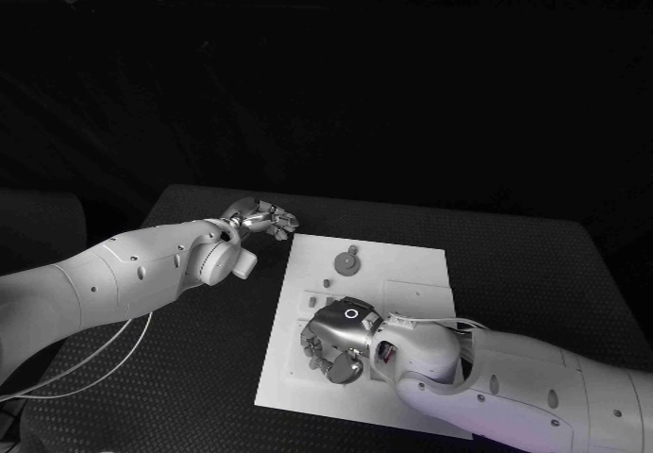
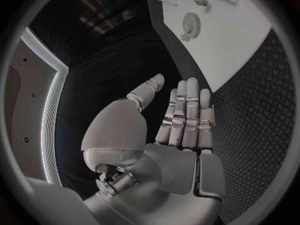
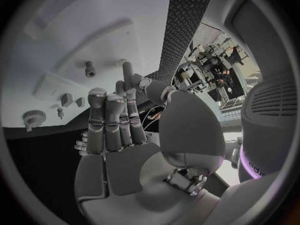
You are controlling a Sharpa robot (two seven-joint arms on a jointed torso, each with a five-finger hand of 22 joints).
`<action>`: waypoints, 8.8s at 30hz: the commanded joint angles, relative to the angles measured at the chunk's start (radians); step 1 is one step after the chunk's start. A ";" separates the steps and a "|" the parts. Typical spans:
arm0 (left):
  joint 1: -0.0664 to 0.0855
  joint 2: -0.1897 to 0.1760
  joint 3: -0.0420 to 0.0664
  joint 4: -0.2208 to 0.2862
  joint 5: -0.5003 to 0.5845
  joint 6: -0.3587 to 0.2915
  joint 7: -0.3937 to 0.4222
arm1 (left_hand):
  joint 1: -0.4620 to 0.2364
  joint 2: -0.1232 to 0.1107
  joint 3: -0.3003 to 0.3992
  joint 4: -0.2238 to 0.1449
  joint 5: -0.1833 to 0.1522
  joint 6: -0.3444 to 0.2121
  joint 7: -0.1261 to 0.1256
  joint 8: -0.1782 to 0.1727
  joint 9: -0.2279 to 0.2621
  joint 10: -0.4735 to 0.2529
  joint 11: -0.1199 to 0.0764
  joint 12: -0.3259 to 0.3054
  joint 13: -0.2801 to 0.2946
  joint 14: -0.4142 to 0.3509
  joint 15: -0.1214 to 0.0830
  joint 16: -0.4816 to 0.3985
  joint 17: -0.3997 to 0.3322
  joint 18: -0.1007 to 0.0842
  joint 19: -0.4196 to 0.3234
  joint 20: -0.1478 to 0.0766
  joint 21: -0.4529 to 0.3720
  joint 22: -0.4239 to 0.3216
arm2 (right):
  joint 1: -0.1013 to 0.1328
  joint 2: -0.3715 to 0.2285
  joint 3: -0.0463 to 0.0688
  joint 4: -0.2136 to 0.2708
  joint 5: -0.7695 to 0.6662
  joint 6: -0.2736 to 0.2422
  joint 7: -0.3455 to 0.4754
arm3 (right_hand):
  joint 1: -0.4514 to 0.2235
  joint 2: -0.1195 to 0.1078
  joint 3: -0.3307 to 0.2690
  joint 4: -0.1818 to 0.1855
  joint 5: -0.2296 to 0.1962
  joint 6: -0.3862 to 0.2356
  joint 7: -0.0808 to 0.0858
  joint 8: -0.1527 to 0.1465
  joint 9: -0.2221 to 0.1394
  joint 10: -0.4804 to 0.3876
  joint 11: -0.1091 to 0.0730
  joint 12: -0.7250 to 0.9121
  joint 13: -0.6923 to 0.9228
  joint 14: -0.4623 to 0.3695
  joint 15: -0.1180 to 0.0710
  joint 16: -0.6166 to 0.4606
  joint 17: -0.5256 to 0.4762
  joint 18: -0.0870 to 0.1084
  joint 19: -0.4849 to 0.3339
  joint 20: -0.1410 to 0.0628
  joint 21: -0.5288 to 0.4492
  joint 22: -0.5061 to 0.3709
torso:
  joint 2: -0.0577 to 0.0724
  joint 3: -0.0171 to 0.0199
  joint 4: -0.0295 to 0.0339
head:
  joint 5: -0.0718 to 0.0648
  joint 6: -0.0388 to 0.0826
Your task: Assemble the parts on the task board
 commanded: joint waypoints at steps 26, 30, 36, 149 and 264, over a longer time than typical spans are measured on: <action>0.000 -0.001 0.000 0.002 -0.002 0.008 0.005 | -0.007 -0.001 -0.003 0.004 -0.001 -0.009 -0.002 0.004 -0.002 -0.007 -0.002 -0.003 -0.002 0.008 0.000 -0.008 0.004 -0.003 0.005 -0.002 -0.007 0.002 | -0.001 0.000 0.000 -0.020 -0.032 0.009 0.005 | 0.008 -0.001 0.006 0.001 0.002 0.006 -0.001 0.006 0.003 0.064 -0.023 0.007 0.014 -0.001 -0.007 -0.008 -0.002 0.062 0.004 -0.004 0.004 0.009 | 0.000 0.0001 -0.0003 | -0.001 -0.003; 0.000 -0.001 0.000 0.002 -0.002 0.008 0.005 | -0.007 -0.001 -0.003 0.004 -0.001 -0.009 -0.002 0.004 -0.002 -0.007 -0.002 -0.003 -0.002 0.008 0.000 -0.008 0.004 -0.003 0.005 -0.002 -0.007 0.002 | -0.001 0.005 -0.007 -0.022 -0.029 0.014 0.007 | 0.007 -0.001 0.006 0.001 0.002 0.006 -0.001 0.006 0.003 0.064 -0.023 0.007 0.014 -0.001 -0.007 -0.008 -0.002 0.062 0.004 -0.004 0.004 0.009 | 0.000 -0.0001 -0.0001 | -0.003 -0.003; 0.000 -0.001 0.000 0.002 -0.002 0.007 0.005 | -0.007 -0.001 -0.003 0.004 -0.001 -0.009 -0.002 0.004 -0.002 -0.007 -0.002 -0.003 -0.002 0.008 0.000 -0.008 0.005 -0.003 0.005 -0.002 -0.008 0.002 | -0.001 0.014 -0.032 -0.028 -0.028 0.028 0.009 | 0.007 -0.002 0.006 0.000 0.002 0.006 -0.001 0.006 0.003 0.063 -0.023 0.007 0.014 -0.001 -0.007 -0.008 -0.002 0.062 0.004 -0.003 0.004 0.009 | 0.000 0.0007 0.0001 | -0.003 -0.004; 0.000 -0.009 -0.001 0.002 -0.002 0.016 -0.002 | -0.010 -0.003 -0.004 0.008 -0.003 -0.011 -0.002 0.007 -0.004 -0.008 -0.002 -0.003 -0.002 0.007 0.001 -0.014 0.012 -0.004 0.006 -0.002 -0.011 0.006 | 0.183 -0.424 -0.047 0.072 1.003 0.450 -0.427 | -0.430 0.028 -0.198 0.268 0.002 -0.104 0.003 -0.061 0.050 -0.067 -0.061 0.834 0.645 0.004 -0.042 0.160 0.155 0.062 -0.002 -0.052 0.151 0.016 | -0.001 0.0010 -0.0023 | -0.072 0.002; 0.000 -0.018 -0.002 0.008 -0.005 0.019 -0.013 | -0.019 -0.001 -0.006 0.020 -0.004 -0.011 -0.002 0.010 -0.006 -0.008 -0.002 -0.003 -0.002 0.008 0.001 -0.019 0.020 -0.004 0.006 -0.001 -0.015 0.010 | 0.199 -0.358 -0.106 0.087 1.004 0.310 -0.477 | -0.391 0.080 -0.146 0.089 0.002 -0.047 0.001 -0.078 -0.003 -0.027 -0.063 0.786 0.685 0.030 -0.041 0.119 0.194 0.062 0.003 -0.028 0.164 0.003 | -0.002 0.0005 -0.0032 | -0.061 -0.007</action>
